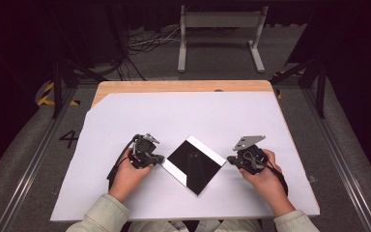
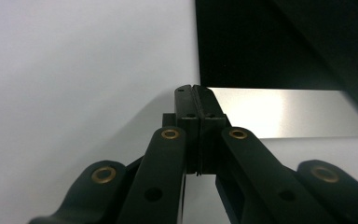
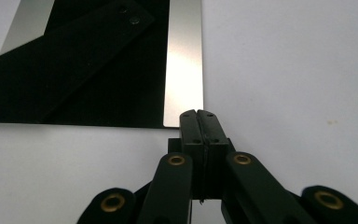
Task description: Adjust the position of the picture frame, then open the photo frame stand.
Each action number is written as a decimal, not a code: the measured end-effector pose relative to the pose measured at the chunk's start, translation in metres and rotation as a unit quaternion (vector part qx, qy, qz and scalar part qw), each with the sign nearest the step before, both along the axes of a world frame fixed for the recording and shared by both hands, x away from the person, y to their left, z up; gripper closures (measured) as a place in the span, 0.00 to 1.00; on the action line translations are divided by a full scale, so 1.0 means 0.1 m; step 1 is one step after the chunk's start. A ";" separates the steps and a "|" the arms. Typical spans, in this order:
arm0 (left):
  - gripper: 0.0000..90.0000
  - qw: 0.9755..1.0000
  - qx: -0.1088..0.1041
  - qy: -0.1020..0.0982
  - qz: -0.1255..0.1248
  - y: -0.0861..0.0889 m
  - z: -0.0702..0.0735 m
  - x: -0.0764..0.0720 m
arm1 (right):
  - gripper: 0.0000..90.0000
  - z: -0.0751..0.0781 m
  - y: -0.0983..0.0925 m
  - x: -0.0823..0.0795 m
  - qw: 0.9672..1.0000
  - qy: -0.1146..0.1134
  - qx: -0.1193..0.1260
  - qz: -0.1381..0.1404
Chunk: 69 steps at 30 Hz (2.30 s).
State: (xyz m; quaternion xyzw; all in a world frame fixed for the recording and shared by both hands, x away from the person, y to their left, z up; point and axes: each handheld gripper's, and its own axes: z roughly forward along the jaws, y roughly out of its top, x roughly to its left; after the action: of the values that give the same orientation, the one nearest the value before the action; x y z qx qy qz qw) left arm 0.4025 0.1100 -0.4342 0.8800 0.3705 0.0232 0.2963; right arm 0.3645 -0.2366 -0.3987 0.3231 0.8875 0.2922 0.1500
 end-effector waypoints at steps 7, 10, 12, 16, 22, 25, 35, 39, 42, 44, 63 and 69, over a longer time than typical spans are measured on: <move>1.00 0.999 0.012 0.009 -0.052 -0.15 0.02 -0.23 | 1.00 0.04 -0.20 -0.01 0.999 0.004 0.016 -0.028; 1.00 0.997 0.009 0.023 -0.070 -0.22 0.02 -0.33 | 1.00 -0.02 -0.21 0.02 0.999 0.014 0.012 -0.033; 1.00 0.997 0.011 0.024 -0.077 -0.25 0.03 -0.35 | 1.00 -0.04 -0.21 0.03 0.999 0.019 0.012 -0.035; 1.00 0.994 0.015 0.026 -0.105 -0.39 0.04 -0.47 | 1.00 -0.03 -0.25 0.05 0.999 0.017 0.014 -0.040; 1.00 0.989 0.017 0.024 -0.145 -0.61 0.06 -0.64 | 1.00 0.00 -0.35 0.07 0.998 0.015 0.022 -0.055; 1.00 0.988 0.012 0.021 -0.153 -0.68 0.05 -0.66 | 1.00 0.00 -0.37 0.07 0.998 0.015 0.024 -0.056; 1.00 0.985 -0.008 0.010 -0.170 -0.86 0.02 -0.69 | 1.00 0.05 -0.43 0.08 0.997 0.011 0.033 -0.064; 1.00 0.986 -0.007 0.007 -0.164 -0.83 0.03 -0.66 | 1.00 0.07 -0.46 0.07 0.997 0.009 0.036 -0.065; 0.96 0.989 -0.006 -0.007 -0.147 -0.73 0.10 -0.64 | 1.00 0.10 -0.47 0.04 0.997 0.006 0.038 -0.060; 0.95 0.991 -0.014 -0.014 -0.135 -0.63 0.16 -0.61 | 1.00 0.11 -0.48 0.02 0.997 0.007 0.042 -0.057; 0.83 0.997 -0.043 -0.060 -0.038 0.09 0.45 -0.36 | 0.77 0.19 -0.57 -0.26 0.998 0.059 0.003 -0.020; 0.82 0.997 -0.044 -0.060 -0.032 0.13 0.45 -0.33 | 0.76 0.15 -0.54 -0.27 0.997 0.074 -0.019 -0.012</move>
State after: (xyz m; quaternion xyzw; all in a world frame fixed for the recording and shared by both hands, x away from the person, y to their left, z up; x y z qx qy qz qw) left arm 0.3691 0.1232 -0.3896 0.8744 0.3247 0.0502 0.3571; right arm 0.3372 -0.2908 -0.3836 0.3512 0.8976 0.2493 0.0936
